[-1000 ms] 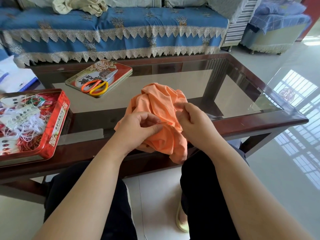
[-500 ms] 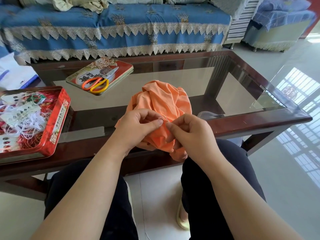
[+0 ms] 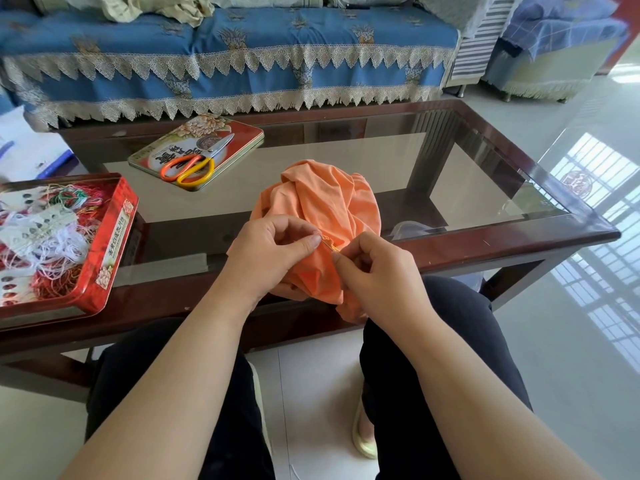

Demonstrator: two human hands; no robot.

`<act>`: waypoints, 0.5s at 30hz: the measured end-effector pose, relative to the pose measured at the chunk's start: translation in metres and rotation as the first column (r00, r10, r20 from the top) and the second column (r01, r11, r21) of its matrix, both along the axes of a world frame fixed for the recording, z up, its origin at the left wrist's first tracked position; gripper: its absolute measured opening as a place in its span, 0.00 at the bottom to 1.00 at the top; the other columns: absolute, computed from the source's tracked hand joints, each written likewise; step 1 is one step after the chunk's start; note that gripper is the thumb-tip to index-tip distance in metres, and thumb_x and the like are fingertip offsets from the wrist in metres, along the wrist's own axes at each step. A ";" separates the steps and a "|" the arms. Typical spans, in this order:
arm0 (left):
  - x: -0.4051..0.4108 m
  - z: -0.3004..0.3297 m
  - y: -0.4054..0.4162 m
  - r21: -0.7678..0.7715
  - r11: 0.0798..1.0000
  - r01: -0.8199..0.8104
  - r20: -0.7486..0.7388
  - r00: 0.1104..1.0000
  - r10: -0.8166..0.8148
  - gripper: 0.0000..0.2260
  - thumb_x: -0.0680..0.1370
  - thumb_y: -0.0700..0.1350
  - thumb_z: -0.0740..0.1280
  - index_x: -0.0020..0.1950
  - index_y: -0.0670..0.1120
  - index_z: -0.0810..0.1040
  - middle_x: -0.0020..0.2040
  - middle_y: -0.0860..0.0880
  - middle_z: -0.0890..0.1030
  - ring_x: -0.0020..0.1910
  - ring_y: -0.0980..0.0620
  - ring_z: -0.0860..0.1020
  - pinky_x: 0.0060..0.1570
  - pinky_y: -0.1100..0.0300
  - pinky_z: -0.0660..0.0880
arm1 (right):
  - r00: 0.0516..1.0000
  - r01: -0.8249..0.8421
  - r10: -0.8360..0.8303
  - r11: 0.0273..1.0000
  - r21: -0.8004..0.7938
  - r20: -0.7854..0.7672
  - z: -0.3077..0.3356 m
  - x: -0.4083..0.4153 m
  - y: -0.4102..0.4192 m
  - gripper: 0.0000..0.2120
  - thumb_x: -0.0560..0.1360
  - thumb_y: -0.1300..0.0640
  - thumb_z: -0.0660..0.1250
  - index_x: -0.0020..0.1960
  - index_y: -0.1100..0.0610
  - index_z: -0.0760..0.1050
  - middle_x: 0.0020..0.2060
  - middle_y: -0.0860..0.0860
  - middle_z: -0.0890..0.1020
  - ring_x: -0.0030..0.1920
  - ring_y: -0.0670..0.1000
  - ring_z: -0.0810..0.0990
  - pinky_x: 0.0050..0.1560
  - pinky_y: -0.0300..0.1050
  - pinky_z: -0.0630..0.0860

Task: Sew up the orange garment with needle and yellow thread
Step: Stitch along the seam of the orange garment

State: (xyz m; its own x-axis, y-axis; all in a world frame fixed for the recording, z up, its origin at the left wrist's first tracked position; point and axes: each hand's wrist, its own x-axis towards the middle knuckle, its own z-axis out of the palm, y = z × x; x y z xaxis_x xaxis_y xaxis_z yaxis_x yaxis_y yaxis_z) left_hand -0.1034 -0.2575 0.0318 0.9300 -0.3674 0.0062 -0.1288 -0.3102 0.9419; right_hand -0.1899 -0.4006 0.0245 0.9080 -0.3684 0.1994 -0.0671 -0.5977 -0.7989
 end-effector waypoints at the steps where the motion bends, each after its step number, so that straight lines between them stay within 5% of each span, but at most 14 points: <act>1: 0.000 0.000 0.000 0.003 1.000 -0.001 0.010 1.000 0.001 0.02 0.74 0.50 0.73 0.45 0.57 0.83 0.48 0.60 0.82 0.51 0.60 0.78 0.45 0.67 0.73 | 1.000 0.000 0.000 1.000 -0.001 0.001 0.000 0.000 0.000 0.06 0.75 0.54 0.69 0.40 0.53 0.76 0.31 0.46 0.81 0.33 0.46 0.79 0.40 0.50 0.79; 15: -0.009 -0.003 -0.006 0.109 0.992 0.062 0.416 0.904 -0.102 0.03 0.75 0.46 0.72 0.47 0.54 0.83 0.43 0.63 0.80 0.47 0.67 0.76 0.43 0.76 0.72 | 0.997 0.078 -0.077 0.992 0.097 -0.013 0.002 0.003 0.010 0.05 0.78 0.54 0.65 0.44 0.53 0.72 0.30 0.49 0.81 0.32 0.49 0.81 0.39 0.52 0.81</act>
